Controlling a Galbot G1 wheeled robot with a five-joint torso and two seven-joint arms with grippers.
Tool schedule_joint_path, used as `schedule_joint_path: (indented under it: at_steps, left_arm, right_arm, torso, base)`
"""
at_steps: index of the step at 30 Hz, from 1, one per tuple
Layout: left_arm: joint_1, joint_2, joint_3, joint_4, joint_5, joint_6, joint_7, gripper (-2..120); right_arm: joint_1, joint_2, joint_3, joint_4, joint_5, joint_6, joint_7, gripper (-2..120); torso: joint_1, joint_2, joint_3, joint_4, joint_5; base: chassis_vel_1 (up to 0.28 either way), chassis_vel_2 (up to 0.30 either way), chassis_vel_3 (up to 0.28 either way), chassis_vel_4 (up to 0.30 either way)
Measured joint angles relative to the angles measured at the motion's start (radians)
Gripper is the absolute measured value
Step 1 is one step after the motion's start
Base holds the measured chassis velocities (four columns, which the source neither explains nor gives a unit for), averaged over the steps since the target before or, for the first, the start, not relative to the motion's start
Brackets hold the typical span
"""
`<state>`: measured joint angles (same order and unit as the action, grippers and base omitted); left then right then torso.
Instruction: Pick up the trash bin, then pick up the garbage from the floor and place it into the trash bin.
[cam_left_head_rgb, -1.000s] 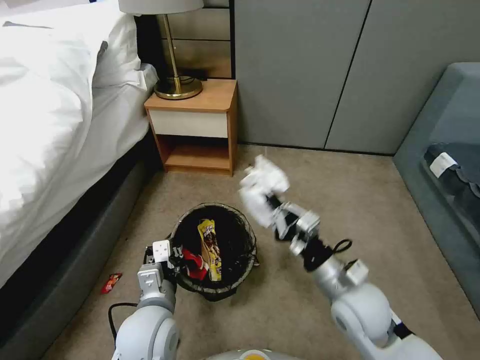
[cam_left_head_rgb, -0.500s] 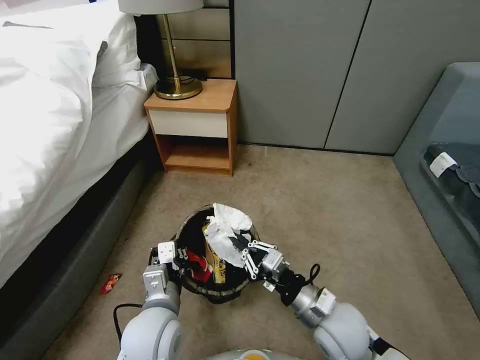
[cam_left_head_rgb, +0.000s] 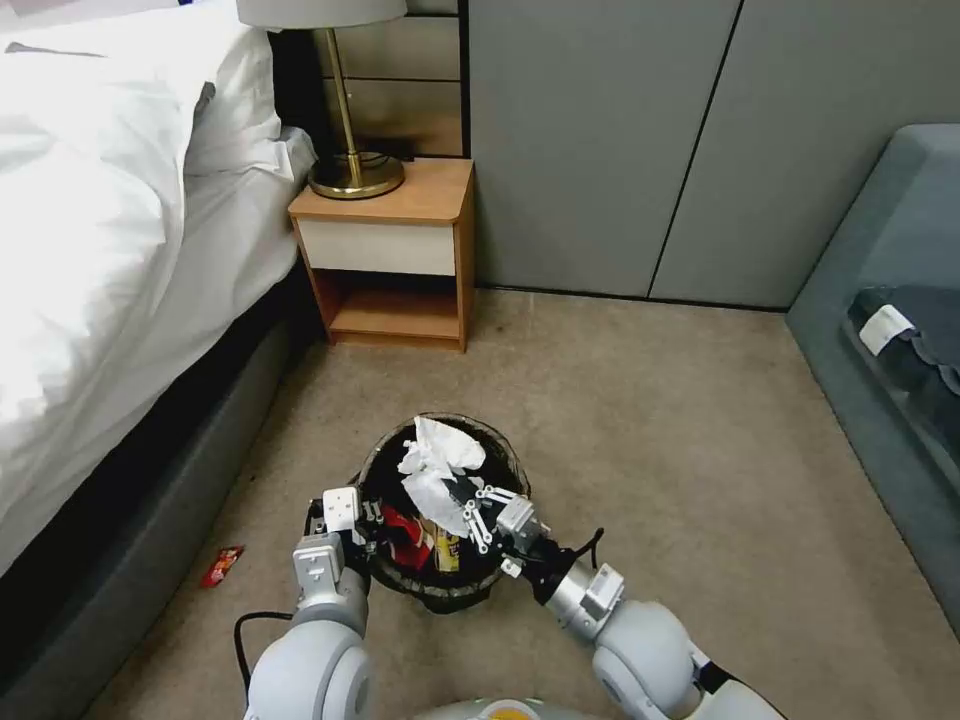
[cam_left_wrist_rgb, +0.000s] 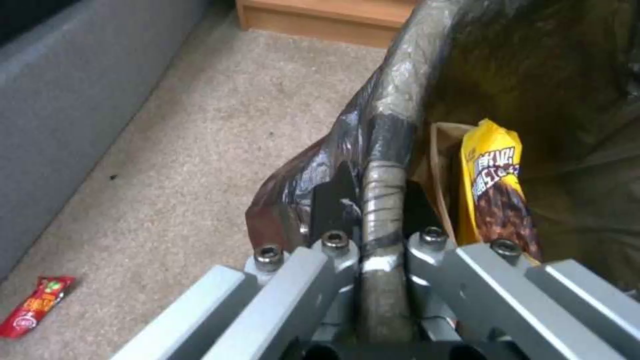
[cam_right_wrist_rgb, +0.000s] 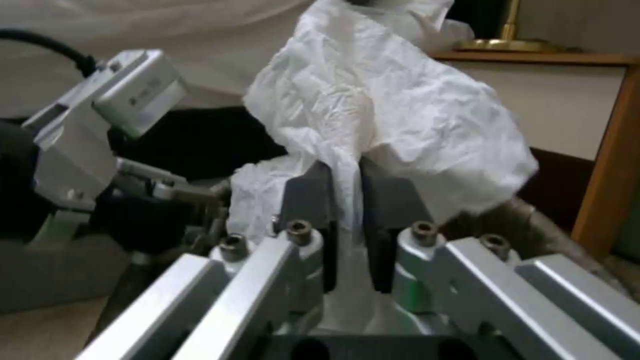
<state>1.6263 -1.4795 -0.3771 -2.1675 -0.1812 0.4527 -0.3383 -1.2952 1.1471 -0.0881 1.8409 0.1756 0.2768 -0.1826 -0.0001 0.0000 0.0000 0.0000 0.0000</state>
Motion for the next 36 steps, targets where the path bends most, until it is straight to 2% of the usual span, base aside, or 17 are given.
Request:
schedule_joint_path:
  at_steps: [1, 3, 5, 7, 9, 11, 13, 14, 17, 19, 21, 22, 25, 31, 36]
  left_arm:
    - [0.000, 0.000, 0.000, 0.000, 0.000, 0.000, 0.000, 0]
    - [0.000, 0.000, 0.000, 0.000, 0.001, 0.000, 0.000, 0]
    - [-0.002, 0.000, 0.000, 0.000, 0.001, 0.000, 0.000, 0]
    - [-0.003, 0.000, 0.000, 0.000, 0.001, 0.000, 0.000, 0]
    - [-0.005, -0.001, 0.002, 0.000, 0.001, 0.000, -0.001, 0]
    - [-0.005, -0.001, 0.002, 0.000, 0.001, 0.000, -0.001, 0]
    - [-0.008, -0.001, 0.006, -0.001, 0.001, 0.001, -0.001, 0]
    - [-0.008, -0.001, 0.006, -0.001, 0.001, 0.001, -0.001, 0]
    - [-0.011, -0.002, 0.008, -0.001, 0.001, 0.004, -0.001, 0]
    - [-0.011, -0.002, 0.008, -0.001, 0.001, 0.004, -0.001, 0]
    - [-0.012, -0.002, 0.008, -0.002, 0.001, 0.005, -0.001, 0]
    - [-0.012, -0.002, 0.008, -0.002, 0.001, 0.005, -0.001, 0]
    - [-0.013, -0.002, 0.008, -0.003, 0.001, 0.005, -0.001, 0]
    - [-0.012, 0.001, 0.008, -0.002, 0.001, 0.005, -0.001, 0]
    - [-0.009, 0.009, -0.003, 0.012, 0.003, 0.004, 0.000, 0]
  right_arm:
    - [-0.001, 0.001, -0.004, -0.005, -0.005, 0.000, 0.002, 15]
    - [-0.002, 0.000, -0.005, -0.006, -0.006, 0.000, 0.002, 17]
    - [-0.009, -0.004, -0.010, -0.007, -0.011, -0.001, 0.010, 30]
    - [-0.011, -0.005, -0.011, -0.007, -0.012, -0.004, 0.011, 30]
    - [-0.022, -0.014, -0.017, 0.006, -0.009, -0.023, 0.025, 44]
    - [-0.023, -0.014, -0.018, 0.007, -0.009, -0.024, 0.026, 46]
    - [-0.026, -0.015, -0.018, 0.004, -0.013, -0.022, 0.026, 59]
    - [-0.026, -0.015, -0.018, 0.004, -0.013, -0.022, 0.026, 59]
    - [-0.032, -0.020, -0.021, 0.002, -0.017, -0.017, 0.025, 73]
    - [-0.033, -0.020, -0.021, 0.002, -0.018, -0.017, 0.025, 75]
    - [-0.037, -0.021, -0.021, 0.002, -0.021, -0.013, 0.024, 88]
    - [-0.037, -0.021, -0.021, 0.002, -0.021, -0.013, 0.024, 88]
    - [-0.043, -0.030, -0.016, 0.009, -0.024, -0.009, 0.023, 99]
    - [-0.052, -0.036, 0.002, 0.032, -0.034, 0.003, 0.023, 100]
    - [-0.076, -0.013, 0.079, 0.165, -0.085, 0.029, 0.077, 100]
  torso:
    - [0.000, 0.000, 0.000, 0.0000, 0.0000]
    - [0.000, 0.000, 0.000, 0.0000, 0.0000]
    - [0.000, 0.000, 0.000, 0.0000, 0.0000]
    - [0.000, 0.000, 0.000, 0.0000, 0.0000]
    - [0.000, 0.000, 0.000, -0.0001, 0.0000]
    - [0.000, 0.000, 0.000, -0.0001, 0.0000]
    - [0.000, 0.000, 0.000, 0.0000, 0.0000]
    - [0.000, 0.000, 0.000, 0.0000, 0.0000]
    - [0.000, 0.000, 0.000, 0.0000, 0.0000]
    - [0.000, 0.000, 0.000, 0.0000, 0.0001]
    - [0.000, 0.000, 0.000, 0.0000, 0.0001]
    - [0.000, 0.000, 0.000, 0.0000, 0.0001]
    - [0.000, 0.000, 0.000, 0.0000, 0.0000]
    - [0.000, 0.000, 0.000, 0.0000, 0.0000]
    - [0.000, 0.000, 0.000, 0.0002, -0.0001]
  base:
    - [0.000, 0.000, 0.000, 0.000]
    - [0.000, 0.000, 0.000, 0.000]
    - [0.000, 0.000, 0.000, 0.000]
    - [0.000, 0.000, 0.000, 0.000]
    - [0.000, 0.000, 0.000, 0.000]
    - [0.000, 0.000, 0.000, 0.000]
    - [0.000, 0.000, 0.000, 0.000]
    - [0.000, 0.000, 0.000, 0.000]
    - [0.000, 0.000, 0.000, 0.000]
    - [0.000, 0.000, 0.000, 0.000]
    - [0.000, 0.000, 0.000, 0.000]
    - [0.000, 0.000, 0.000, 0.000]
    - [0.000, 0.000, 0.000, 0.000]
    - [0.000, 0.000, 0.000, 0.000]
    - [0.000, 0.000, 0.000, 0.000]
